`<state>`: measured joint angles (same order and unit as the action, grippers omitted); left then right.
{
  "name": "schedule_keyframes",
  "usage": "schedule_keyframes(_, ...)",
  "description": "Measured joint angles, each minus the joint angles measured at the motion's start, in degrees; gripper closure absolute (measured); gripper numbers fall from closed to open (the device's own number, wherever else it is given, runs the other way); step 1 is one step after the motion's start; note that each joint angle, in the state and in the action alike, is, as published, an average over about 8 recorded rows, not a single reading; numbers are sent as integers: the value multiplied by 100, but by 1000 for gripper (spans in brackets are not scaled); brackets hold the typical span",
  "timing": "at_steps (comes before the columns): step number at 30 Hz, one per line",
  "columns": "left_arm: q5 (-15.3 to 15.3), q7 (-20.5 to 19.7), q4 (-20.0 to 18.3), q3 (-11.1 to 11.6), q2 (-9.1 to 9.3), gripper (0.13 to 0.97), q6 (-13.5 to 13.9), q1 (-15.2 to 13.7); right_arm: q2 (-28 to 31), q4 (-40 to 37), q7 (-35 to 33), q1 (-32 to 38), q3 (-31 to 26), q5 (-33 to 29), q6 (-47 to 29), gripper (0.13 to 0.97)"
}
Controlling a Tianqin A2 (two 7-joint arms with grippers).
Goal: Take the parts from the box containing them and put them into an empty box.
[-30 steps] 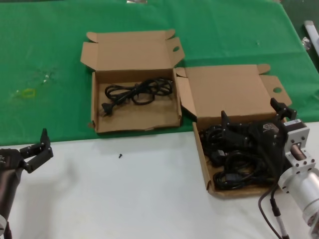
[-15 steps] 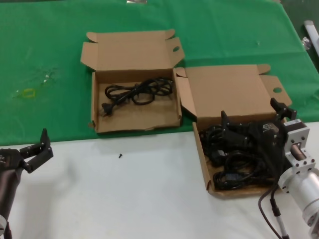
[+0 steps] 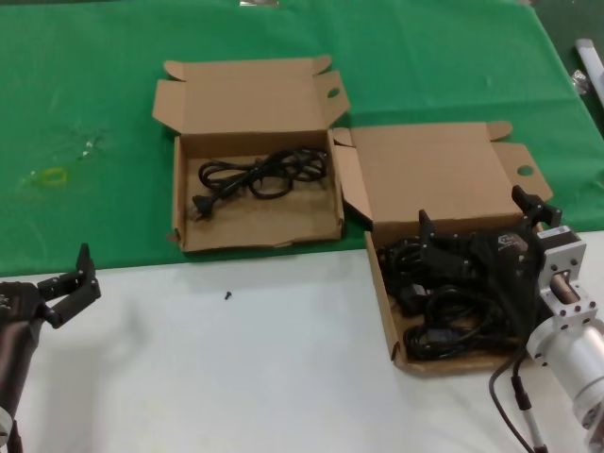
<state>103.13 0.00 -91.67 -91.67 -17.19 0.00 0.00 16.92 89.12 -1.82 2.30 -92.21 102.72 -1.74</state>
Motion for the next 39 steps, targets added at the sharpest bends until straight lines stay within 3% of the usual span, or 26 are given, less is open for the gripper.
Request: schedule_keyframes(39, 0, 0, 0, 0, 0, 132, 0, 0, 0, 0, 0, 0, 0, 0, 0, 129)
